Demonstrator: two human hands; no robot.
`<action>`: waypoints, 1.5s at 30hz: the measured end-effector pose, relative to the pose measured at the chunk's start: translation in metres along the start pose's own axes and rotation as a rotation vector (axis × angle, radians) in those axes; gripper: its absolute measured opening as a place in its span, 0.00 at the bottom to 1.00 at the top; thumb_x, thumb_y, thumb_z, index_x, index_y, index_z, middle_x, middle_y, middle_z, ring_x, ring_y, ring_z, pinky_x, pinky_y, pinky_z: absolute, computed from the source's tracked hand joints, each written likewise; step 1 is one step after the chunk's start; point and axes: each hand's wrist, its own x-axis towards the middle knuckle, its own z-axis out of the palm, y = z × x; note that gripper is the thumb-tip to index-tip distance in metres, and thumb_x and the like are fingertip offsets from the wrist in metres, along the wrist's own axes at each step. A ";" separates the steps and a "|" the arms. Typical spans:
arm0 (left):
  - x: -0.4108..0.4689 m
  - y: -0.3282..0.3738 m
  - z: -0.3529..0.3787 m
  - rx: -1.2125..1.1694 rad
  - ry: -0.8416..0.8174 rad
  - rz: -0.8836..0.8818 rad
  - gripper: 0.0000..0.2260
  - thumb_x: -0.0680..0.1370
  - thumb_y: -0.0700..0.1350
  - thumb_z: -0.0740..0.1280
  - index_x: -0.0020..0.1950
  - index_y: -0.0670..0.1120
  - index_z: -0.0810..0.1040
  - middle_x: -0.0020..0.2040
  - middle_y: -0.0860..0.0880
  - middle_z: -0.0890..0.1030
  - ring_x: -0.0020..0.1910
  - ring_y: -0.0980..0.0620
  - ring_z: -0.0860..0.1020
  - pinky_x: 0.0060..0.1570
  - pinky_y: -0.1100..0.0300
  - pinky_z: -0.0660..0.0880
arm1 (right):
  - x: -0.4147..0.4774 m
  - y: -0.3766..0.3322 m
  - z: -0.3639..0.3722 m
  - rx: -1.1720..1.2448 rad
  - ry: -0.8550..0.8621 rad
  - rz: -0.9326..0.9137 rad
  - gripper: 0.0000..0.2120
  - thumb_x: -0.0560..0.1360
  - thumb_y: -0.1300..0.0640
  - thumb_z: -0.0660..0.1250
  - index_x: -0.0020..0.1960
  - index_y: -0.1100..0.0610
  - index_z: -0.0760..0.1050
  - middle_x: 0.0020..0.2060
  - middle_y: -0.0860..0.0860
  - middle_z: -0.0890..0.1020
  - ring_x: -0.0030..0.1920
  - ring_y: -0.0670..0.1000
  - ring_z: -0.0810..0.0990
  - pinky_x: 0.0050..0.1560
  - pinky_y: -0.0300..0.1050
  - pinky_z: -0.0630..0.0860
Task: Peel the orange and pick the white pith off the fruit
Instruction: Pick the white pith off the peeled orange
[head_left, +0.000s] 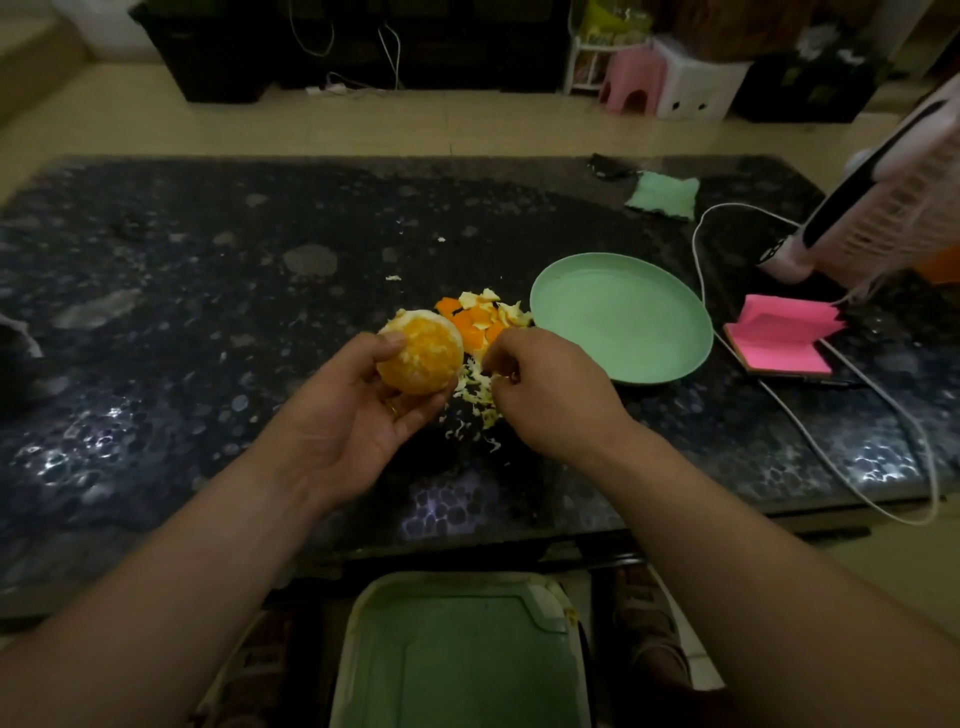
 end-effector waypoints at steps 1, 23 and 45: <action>-0.001 0.000 0.001 -0.006 0.000 0.001 0.27 0.74 0.46 0.72 0.72 0.41 0.76 0.67 0.38 0.83 0.64 0.37 0.83 0.54 0.52 0.84 | -0.001 -0.001 -0.001 0.042 0.016 0.010 0.07 0.80 0.54 0.66 0.57 0.49 0.78 0.45 0.48 0.83 0.46 0.52 0.80 0.43 0.49 0.76; -0.005 -0.001 -0.003 0.088 -0.189 0.028 0.23 0.77 0.40 0.71 0.73 0.38 0.76 0.69 0.38 0.81 0.71 0.40 0.78 0.67 0.50 0.79 | -0.018 -0.023 -0.032 0.510 0.137 -0.036 0.03 0.82 0.52 0.70 0.52 0.47 0.83 0.41 0.42 0.84 0.43 0.40 0.81 0.40 0.31 0.74; 0.005 0.008 -0.001 0.520 -0.141 0.317 0.26 0.71 0.41 0.80 0.67 0.47 0.77 0.59 0.49 0.86 0.59 0.49 0.85 0.53 0.59 0.81 | -0.024 -0.022 -0.041 0.315 0.249 -0.257 0.04 0.80 0.49 0.73 0.52 0.47 0.82 0.43 0.42 0.84 0.42 0.47 0.81 0.41 0.52 0.79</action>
